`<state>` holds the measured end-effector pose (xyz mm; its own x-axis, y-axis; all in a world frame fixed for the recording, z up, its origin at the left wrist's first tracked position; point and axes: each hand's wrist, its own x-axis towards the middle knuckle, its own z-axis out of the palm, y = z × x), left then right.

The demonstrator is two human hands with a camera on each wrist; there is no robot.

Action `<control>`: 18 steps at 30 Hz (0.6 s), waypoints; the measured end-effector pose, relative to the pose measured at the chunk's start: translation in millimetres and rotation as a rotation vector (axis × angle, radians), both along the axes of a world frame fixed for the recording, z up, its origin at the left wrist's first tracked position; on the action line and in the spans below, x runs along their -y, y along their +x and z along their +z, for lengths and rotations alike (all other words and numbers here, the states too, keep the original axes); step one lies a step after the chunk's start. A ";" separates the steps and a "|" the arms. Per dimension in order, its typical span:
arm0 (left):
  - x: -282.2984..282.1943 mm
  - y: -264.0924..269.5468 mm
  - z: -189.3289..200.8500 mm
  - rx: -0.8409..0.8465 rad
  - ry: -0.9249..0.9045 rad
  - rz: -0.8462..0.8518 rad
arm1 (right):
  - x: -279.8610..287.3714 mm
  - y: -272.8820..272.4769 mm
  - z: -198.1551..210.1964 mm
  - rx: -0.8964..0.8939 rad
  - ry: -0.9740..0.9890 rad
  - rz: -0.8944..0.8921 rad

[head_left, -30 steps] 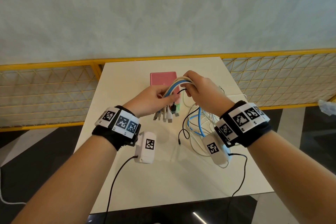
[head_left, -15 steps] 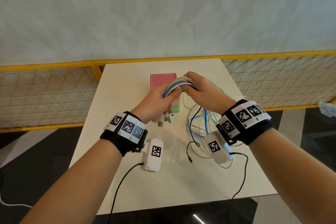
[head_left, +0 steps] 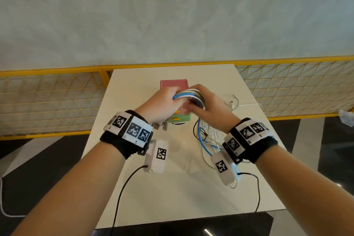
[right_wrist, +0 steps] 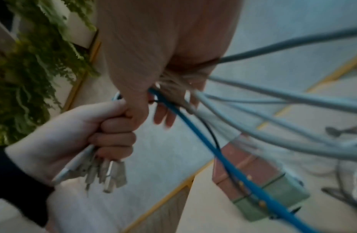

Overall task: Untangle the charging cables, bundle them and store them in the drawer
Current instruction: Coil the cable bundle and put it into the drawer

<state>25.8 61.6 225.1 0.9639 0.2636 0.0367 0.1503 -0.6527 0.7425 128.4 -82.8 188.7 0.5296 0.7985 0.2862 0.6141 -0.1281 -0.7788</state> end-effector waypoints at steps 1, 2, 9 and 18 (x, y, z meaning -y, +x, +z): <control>-0.5 -0.4 2.3 0.017 -0.014 0.001 | -3.8 -3.9 1.1 -0.037 0.037 0.005; -1.9 -1.6 4.1 0.029 -0.036 0.004 | -5.2 -6.1 -0.6 -0.055 0.046 0.010; -15.6 -15.8 -3.4 0.165 -0.518 0.139 | 7.5 1.0 -38.8 -0.057 -0.110 -0.035; 6.6 -8.0 -27.5 0.149 -0.575 0.144 | -22.4 -28.7 1.8 -0.265 0.071 -0.076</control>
